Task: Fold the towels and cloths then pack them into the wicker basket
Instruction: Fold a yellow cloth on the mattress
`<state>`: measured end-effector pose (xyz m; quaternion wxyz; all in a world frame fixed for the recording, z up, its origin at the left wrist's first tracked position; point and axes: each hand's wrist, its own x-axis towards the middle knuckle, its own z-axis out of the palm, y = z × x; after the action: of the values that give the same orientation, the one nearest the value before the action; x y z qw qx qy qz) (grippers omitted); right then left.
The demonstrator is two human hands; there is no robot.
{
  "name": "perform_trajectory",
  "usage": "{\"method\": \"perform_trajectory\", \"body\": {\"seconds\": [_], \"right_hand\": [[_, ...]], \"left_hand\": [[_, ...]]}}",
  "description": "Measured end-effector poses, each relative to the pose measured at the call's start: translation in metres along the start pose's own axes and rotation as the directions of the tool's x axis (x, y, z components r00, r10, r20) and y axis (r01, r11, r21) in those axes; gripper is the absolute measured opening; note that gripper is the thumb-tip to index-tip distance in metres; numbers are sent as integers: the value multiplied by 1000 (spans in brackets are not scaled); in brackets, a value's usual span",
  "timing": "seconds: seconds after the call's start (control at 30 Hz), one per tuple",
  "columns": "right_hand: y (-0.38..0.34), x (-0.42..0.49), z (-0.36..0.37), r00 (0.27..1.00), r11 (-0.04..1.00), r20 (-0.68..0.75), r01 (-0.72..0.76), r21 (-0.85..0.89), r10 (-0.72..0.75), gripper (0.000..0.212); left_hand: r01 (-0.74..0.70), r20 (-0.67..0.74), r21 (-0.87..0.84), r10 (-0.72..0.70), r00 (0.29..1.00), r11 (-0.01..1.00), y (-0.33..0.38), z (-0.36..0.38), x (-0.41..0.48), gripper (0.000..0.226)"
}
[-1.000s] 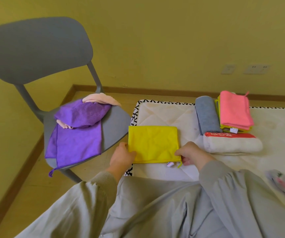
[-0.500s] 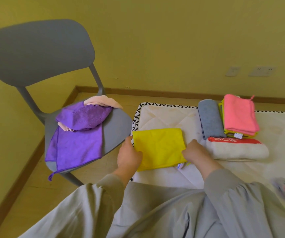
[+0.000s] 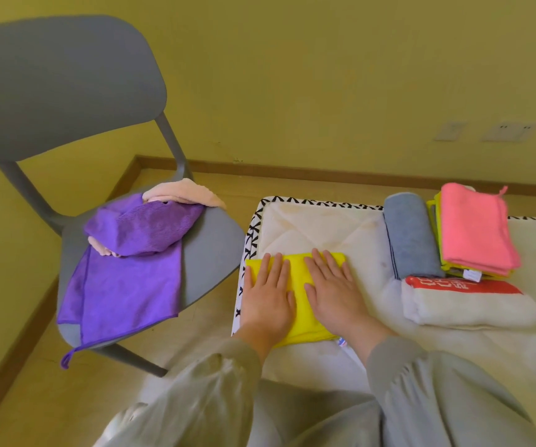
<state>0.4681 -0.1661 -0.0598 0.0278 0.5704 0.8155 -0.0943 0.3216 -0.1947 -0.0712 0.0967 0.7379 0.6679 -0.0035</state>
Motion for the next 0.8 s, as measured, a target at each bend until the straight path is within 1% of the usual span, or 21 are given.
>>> {"method": "perform_trajectory", "body": {"seconds": [0.07,0.13,0.23,0.33,0.37,0.43,0.5,0.53,0.57,0.63,0.7,0.8], "right_hand": [[2,3,7,998,998,-34,51,-39,-52,76],[8,5,11,998,997,-32,59,-53,-60,76],[21,5,13,998,997,1,-63,-37,63,86],[25,3,10,985,986,32,-166,-24,167,87],[22,4,7,983,983,33,-181,-32,182,83],[11,9,1,981,980,-11,-196,-41,196,67],[-2,12,-6,980,987,-122,-157,20,159,61],[-6,12,-6,983,993,-148,-109,42,114,64],[-9,11,-5,990,999,-134,-40,34,45,70],[-7,9,7,996,998,-54,68,-18,-69,77],[1,8,13,996,996,-12,85,-22,-85,76],[17,9,13,1000,1000,8,15,-24,-14,80]], "left_hand": [[15,-54,24,-14,998,1000,-1,5,0,72],[14,-93,16,-13,996,1000,-2,8,2,62],[6,-97,-9,-7,995,1000,-7,8,0,62],[16,-78,-35,-19,997,999,-10,9,-2,65],[20,-85,-30,-23,996,999,-10,8,-3,66],[22,-85,-24,-24,996,999,-10,9,-2,70],[11,-88,-33,-14,996,999,-8,9,-1,73],[10,-80,-38,-13,997,999,-8,11,0,73],[16,-81,-43,-19,996,999,-8,12,0,73],[28,-89,-48,-32,995,998,-10,14,0,70],[13,-93,-40,-17,996,999,-12,15,-1,70],[-6,-48,-25,5,999,1000,-15,10,-1,76]]}}
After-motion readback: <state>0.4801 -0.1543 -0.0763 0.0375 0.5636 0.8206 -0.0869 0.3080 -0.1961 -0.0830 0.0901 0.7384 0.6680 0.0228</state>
